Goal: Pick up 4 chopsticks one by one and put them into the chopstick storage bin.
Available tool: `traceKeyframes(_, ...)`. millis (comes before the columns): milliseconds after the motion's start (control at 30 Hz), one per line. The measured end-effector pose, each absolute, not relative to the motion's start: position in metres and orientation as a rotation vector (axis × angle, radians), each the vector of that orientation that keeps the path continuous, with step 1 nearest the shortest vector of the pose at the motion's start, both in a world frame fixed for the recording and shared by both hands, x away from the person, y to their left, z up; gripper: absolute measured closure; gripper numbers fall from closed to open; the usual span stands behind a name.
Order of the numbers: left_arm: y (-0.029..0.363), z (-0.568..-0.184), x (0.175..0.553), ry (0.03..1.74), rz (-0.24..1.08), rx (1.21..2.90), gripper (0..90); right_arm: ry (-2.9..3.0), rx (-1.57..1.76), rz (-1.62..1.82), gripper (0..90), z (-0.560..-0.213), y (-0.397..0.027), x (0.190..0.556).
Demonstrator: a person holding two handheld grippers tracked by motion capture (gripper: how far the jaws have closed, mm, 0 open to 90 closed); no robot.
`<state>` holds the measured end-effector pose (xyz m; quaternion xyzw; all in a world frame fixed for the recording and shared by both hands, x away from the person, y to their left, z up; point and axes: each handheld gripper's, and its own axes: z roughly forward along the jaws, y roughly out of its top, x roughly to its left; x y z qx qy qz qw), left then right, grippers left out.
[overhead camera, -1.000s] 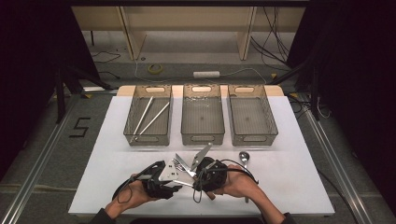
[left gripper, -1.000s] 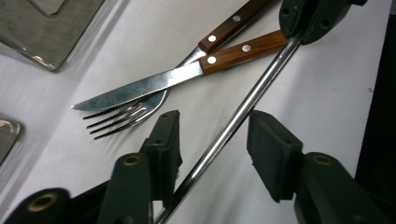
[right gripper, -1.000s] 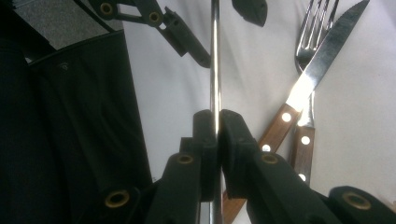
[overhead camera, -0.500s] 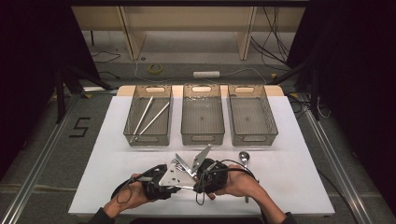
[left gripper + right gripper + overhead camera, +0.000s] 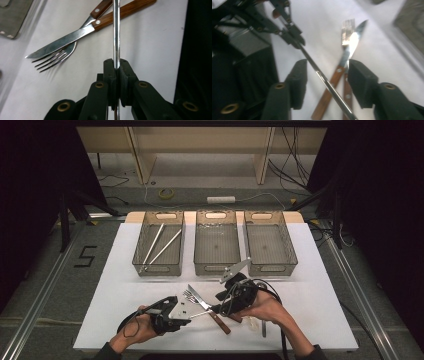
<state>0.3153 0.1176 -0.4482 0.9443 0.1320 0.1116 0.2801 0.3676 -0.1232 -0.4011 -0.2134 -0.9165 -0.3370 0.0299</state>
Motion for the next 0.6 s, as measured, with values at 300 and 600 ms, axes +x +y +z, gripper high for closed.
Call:
traceKeyframes(300,0.13,-0.445,0.325,0.532,0.325,2.487,85.3,-2.817,-0.935,-1.159,41.1,-0.393,-0.148,0.373)
traceKeyframes(600,0.137,-0.443,0.329,0.631,0.326,2.453,85.3,-2.81,-1.092,-1.173,38.9,-0.394,-0.171,0.372)
